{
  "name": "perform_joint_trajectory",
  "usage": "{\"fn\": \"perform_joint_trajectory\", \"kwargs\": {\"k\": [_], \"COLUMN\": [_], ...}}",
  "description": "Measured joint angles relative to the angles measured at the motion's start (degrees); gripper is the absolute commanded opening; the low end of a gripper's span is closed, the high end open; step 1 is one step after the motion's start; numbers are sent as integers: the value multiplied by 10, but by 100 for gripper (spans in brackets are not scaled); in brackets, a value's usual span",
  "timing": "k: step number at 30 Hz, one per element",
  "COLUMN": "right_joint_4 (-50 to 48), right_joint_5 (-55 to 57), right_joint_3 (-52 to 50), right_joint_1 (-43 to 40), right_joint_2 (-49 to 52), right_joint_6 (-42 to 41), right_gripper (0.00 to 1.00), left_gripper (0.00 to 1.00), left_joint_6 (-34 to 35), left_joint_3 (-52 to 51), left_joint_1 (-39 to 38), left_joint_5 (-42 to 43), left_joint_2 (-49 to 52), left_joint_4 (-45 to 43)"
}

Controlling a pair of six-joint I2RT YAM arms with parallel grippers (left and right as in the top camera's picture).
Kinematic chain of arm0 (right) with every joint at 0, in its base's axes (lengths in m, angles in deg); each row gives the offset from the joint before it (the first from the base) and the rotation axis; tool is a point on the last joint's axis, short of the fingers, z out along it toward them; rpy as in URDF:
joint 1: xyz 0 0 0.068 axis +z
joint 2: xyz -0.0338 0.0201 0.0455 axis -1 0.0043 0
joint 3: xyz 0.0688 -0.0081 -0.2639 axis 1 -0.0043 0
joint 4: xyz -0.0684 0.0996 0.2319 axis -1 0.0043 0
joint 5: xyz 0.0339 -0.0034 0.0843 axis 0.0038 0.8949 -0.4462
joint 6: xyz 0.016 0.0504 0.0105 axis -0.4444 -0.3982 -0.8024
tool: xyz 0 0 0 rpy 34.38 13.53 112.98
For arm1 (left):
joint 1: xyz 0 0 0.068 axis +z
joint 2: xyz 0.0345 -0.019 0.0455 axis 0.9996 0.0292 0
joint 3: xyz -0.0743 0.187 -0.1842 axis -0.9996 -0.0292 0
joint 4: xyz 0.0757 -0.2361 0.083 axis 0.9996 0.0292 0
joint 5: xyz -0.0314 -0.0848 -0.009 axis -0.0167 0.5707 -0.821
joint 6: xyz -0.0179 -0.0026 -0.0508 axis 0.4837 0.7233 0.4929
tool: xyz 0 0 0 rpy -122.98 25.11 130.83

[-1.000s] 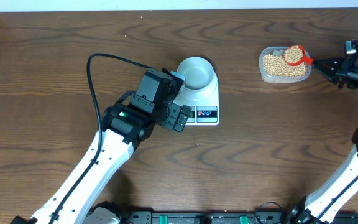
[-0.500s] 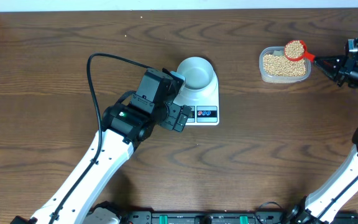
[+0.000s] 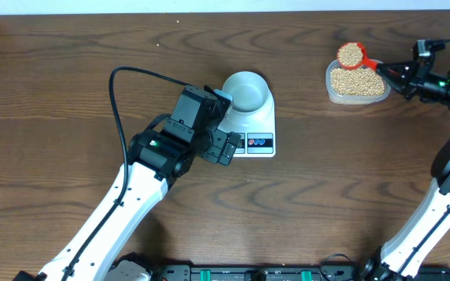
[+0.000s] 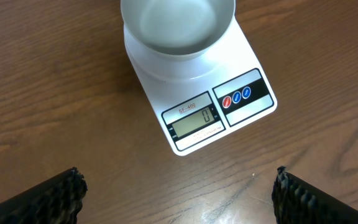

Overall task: Scoop item into bowl and weigh 50g on scale
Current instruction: 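Carry the filled red scoop left with the right gripper over the grey bowl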

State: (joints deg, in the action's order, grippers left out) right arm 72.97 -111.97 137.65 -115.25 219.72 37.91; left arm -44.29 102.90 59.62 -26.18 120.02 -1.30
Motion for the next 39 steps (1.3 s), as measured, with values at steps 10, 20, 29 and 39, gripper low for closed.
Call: {"fn": "perform_joint_trajectory", "kwargs": {"k": [10,20,29,39], "right_joint_4": [0,0,0,-13], "right_joint_5": [-8,-9,-9,4], "right_joint_3": [0,0,0,0], "right_joint_1": [59,134,202,258], "right_joint_2": [0,0,0,0], "right_joint_6": [-1,-5,-7,-7], "right_gripper": [1,1,1,1], "left_gripper": [98,98,98,98], "left_joint_6": [0,0,0,0], "left_joint_3": [0,0,0,0], "left_joint_1": [0,0,0,0], "left_joint_5": [0,0,0,0], "left_joint_2": [0,0,0,0], "left_joint_4": [0,0,0,0]}}
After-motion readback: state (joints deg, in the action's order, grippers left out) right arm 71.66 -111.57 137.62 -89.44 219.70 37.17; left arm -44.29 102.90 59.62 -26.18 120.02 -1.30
